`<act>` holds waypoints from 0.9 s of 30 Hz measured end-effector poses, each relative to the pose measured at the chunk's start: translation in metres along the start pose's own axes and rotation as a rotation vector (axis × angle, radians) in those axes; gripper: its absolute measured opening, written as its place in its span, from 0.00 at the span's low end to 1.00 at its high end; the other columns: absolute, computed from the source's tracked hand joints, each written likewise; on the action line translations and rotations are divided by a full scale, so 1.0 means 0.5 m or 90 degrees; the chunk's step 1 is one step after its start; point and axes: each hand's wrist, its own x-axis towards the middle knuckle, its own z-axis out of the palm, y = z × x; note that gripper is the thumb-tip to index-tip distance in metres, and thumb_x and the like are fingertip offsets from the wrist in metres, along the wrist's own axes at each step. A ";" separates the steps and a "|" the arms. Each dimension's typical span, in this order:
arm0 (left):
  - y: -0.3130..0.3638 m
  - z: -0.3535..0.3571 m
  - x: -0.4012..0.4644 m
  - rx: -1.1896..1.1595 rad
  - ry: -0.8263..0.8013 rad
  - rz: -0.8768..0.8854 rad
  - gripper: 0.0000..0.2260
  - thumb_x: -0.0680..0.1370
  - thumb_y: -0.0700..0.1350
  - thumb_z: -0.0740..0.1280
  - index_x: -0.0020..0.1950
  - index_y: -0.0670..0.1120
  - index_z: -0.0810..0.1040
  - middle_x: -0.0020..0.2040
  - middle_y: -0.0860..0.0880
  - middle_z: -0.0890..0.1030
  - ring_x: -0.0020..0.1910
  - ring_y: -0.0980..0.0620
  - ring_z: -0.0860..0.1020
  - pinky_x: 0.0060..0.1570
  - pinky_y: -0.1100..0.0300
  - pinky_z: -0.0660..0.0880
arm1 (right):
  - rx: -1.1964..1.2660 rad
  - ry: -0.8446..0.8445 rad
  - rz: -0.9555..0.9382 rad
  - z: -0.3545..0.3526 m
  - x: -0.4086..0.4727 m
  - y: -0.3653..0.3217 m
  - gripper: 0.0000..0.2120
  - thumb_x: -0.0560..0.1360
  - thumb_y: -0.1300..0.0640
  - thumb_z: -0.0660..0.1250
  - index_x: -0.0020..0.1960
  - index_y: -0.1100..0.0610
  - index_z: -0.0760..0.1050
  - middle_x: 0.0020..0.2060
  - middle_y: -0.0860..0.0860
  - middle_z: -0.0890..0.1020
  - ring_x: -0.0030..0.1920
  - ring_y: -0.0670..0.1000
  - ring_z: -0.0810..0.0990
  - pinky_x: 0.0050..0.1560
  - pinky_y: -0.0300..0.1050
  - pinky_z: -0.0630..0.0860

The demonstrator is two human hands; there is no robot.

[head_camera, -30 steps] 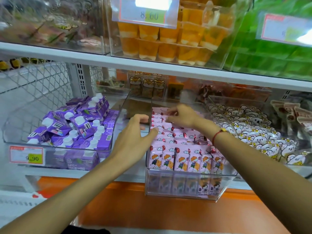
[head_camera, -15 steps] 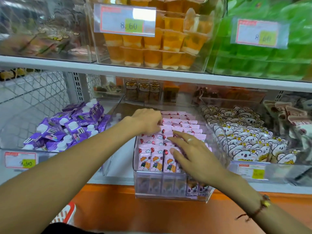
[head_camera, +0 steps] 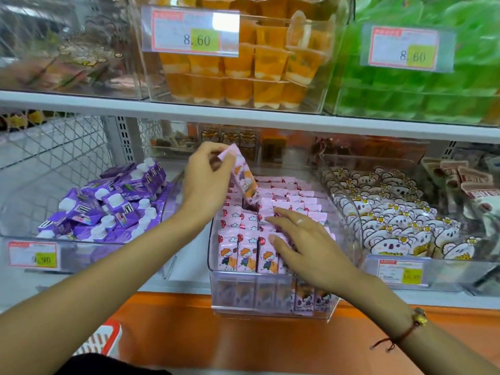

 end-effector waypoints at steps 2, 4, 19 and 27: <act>0.006 -0.014 -0.033 -0.113 0.071 -0.013 0.04 0.80 0.43 0.64 0.53 0.44 0.76 0.45 0.50 0.81 0.44 0.57 0.79 0.45 0.61 0.78 | 0.039 0.012 0.014 -0.003 -0.001 -0.003 0.22 0.82 0.48 0.53 0.75 0.51 0.59 0.72 0.50 0.67 0.69 0.49 0.66 0.66 0.43 0.62; 0.011 -0.024 -0.063 -0.184 0.089 -0.035 0.04 0.80 0.44 0.65 0.51 0.45 0.76 0.42 0.51 0.81 0.42 0.58 0.80 0.49 0.57 0.79 | 0.117 0.045 0.046 -0.013 -0.003 -0.010 0.23 0.82 0.48 0.52 0.76 0.51 0.57 0.68 0.51 0.71 0.64 0.48 0.70 0.62 0.43 0.65; 0.010 -0.005 -0.127 -0.163 -0.138 -0.054 0.07 0.80 0.45 0.63 0.56 0.55 0.75 0.54 0.57 0.79 0.55 0.61 0.78 0.54 0.59 0.77 | 0.722 0.141 0.192 -0.045 0.014 -0.081 0.05 0.77 0.53 0.66 0.52 0.52 0.76 0.38 0.41 0.83 0.38 0.39 0.81 0.37 0.29 0.75; 0.000 -0.001 -0.155 0.024 -0.241 0.067 0.17 0.71 0.50 0.74 0.56 0.59 0.72 0.49 0.70 0.74 0.48 0.67 0.75 0.42 0.72 0.73 | 0.909 0.130 0.245 -0.041 0.006 -0.066 0.04 0.76 0.55 0.68 0.47 0.55 0.76 0.34 0.43 0.84 0.37 0.39 0.83 0.38 0.34 0.79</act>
